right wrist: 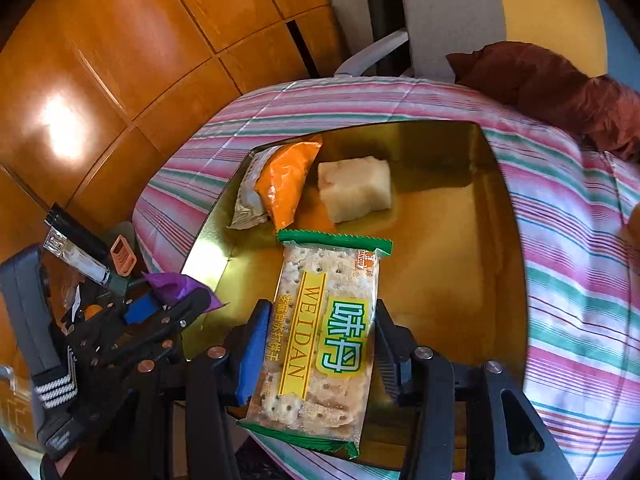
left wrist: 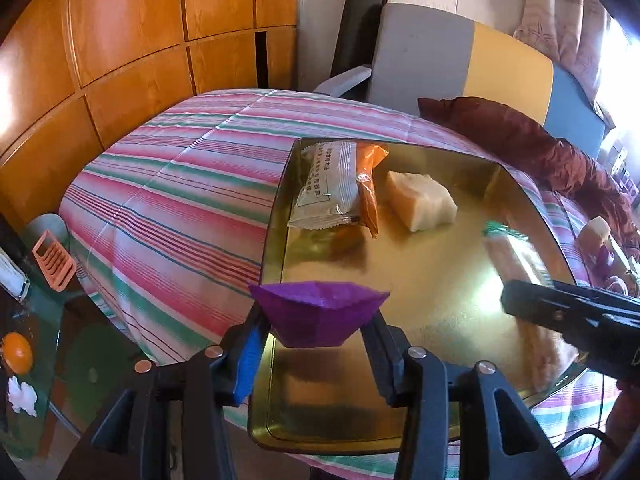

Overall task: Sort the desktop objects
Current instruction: 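Carry the purple packet and cracker pack to the gold tray and release both, then withdraw both tools from the tray back toward the table items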

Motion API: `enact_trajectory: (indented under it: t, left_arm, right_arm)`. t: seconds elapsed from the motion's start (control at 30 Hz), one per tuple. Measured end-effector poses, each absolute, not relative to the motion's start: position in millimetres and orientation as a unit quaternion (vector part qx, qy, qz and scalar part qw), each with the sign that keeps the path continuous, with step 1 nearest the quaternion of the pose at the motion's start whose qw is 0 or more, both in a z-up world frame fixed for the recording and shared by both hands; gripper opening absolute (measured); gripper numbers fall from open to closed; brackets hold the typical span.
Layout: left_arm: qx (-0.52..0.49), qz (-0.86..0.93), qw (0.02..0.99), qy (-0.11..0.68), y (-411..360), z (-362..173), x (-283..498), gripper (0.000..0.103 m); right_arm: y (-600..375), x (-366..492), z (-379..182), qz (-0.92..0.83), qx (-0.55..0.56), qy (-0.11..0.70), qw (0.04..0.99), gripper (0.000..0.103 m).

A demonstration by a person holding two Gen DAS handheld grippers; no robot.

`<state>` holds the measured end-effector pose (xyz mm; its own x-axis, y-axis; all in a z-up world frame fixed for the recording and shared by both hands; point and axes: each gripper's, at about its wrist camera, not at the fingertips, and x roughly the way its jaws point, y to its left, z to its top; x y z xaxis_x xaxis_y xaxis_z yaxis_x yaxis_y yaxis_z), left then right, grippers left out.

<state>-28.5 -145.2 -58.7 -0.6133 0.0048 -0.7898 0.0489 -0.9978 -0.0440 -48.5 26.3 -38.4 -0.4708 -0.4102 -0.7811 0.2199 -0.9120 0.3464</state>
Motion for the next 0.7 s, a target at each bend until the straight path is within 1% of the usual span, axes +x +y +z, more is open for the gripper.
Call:
enact_trajectory:
  t: [0.03,0.1,0.27,0.5,0.63,0.7]
  left_arm:
    - [0.440,-0.897,0.011,0.037,-145,-58,-28,0.053]
    - [0.436,-0.899,0.011,0.044,-147,-56,-26,0.054]
    - [0.422,-0.905,0.018,0.047,-150,-47,-21,0.054]
    - [0.414,-0.909,0.035,0.034,-151,-39,-14,0.055]
    - [0.410,-0.911,0.035,0.033,-151,-35,-11,0.055]
    - [0.410,-0.911,0.031,0.037,-150,-33,-11,0.055]
  right_arm:
    - [26,-50,-40,-0.847,0.483,-0.110,0.191,0.052]
    - [27,-51,-44,-0.838,0.488,-0.139,0.201,0.052]
    - [32,-46,-45,-0.838,0.488,-0.143,0.201,0.052]
    - [36,-30,-41,-0.847,0.480,-0.125,0.190,0.053]
    - [40,-19,-31,-0.861,0.464,-0.105,0.178,0.059]
    - [44,-11,-25,-0.871,0.452,-0.092,0.169,0.060]
